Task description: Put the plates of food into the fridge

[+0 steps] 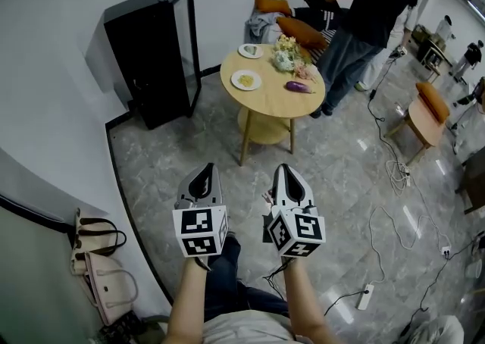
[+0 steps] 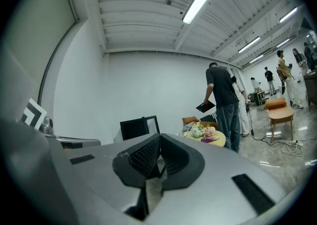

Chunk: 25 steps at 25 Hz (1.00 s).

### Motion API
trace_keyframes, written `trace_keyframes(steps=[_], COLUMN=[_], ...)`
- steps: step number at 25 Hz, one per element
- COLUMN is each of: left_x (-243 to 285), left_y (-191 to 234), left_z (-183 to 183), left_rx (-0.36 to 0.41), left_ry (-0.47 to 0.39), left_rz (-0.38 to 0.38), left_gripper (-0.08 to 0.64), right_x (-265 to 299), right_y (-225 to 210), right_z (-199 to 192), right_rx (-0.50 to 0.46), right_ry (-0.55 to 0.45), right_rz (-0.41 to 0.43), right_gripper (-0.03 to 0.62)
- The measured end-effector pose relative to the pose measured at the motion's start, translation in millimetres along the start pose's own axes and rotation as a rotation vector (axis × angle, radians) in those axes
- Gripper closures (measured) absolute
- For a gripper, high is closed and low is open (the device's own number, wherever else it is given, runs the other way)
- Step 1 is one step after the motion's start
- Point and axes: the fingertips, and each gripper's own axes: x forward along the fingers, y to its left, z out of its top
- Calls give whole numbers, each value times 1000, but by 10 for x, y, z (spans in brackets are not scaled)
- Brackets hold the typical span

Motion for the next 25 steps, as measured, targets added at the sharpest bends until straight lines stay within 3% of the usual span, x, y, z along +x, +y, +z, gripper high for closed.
trace_keyframes(steps=[13,25], left_x=[1358,2407], left_y=[415,300], left_z=[409,587], left_rx=[-6,37], left_ry=[7,17], left_rz=[-54,-164], left_gripper=[552,552], right_x=[1331,2011], right_y=[-247,-808], right_z=[190,294], right_rx=[-17,-20], right_ry=[15,12], right_rz=[-52,-169], right_gripper=[580,580])
